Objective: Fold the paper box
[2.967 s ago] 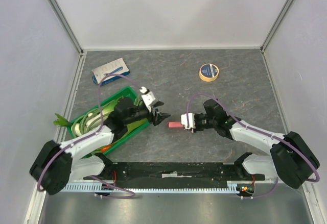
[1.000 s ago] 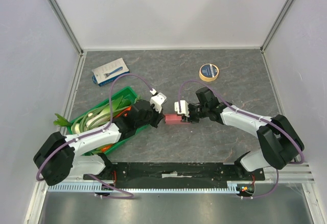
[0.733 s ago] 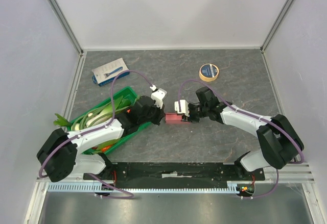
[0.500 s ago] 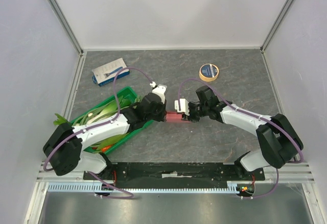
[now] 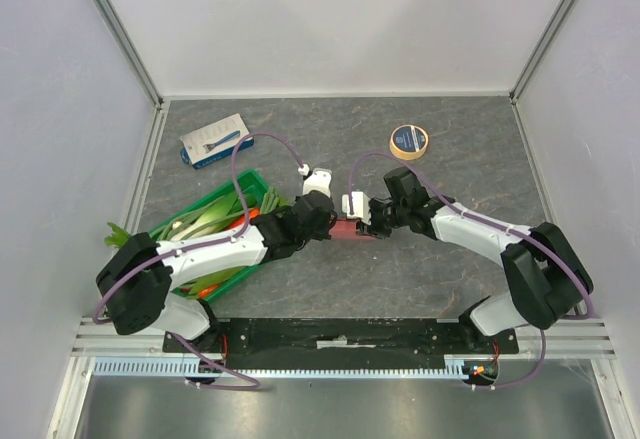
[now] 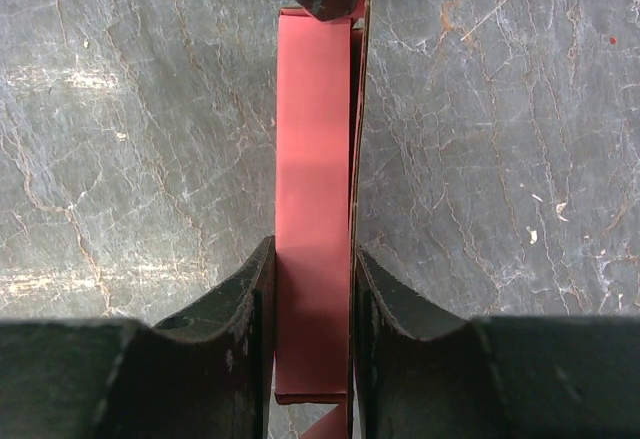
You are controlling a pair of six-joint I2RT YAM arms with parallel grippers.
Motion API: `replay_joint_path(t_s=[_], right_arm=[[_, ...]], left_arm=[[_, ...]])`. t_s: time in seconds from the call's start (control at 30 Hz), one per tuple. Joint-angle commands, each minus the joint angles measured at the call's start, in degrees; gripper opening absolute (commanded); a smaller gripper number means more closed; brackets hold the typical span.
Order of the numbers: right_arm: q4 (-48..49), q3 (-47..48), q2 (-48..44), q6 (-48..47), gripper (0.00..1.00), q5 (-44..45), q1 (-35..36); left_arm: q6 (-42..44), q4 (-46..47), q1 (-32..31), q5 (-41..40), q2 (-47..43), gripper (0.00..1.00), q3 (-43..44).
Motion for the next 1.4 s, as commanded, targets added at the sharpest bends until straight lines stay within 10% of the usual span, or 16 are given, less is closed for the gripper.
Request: replay_joint_path(t_s=[0.0, 0.97, 1.2, 1.37], right_arm=[[-2.81, 1.37, 1.88, -0.22, 0.24, -1.84, 1.15], [-0.08, 2.95, 3.20, 4.71, 0.26, -2.36, 0.80], [-0.08, 2.60, 2.94, 4.36, 0.26, -2.45, 0.80], [-0.08, 2.69, 3.03, 4.27, 0.26, -2.54, 0.80]], left_arm=[[-2.57, 6.19, -0.52, -1.47, 1.98, 0.02, -3.45], [-13.31, -4.43, -4.83, -13.26, 6.74, 0.02, -1.44], [-4.68, -1.09, -3.51, -3.86, -7.05, 0.55, -3.90], [2.24, 3.03, 0.96, 5.18, -16.37, 0.56, -8.54]])
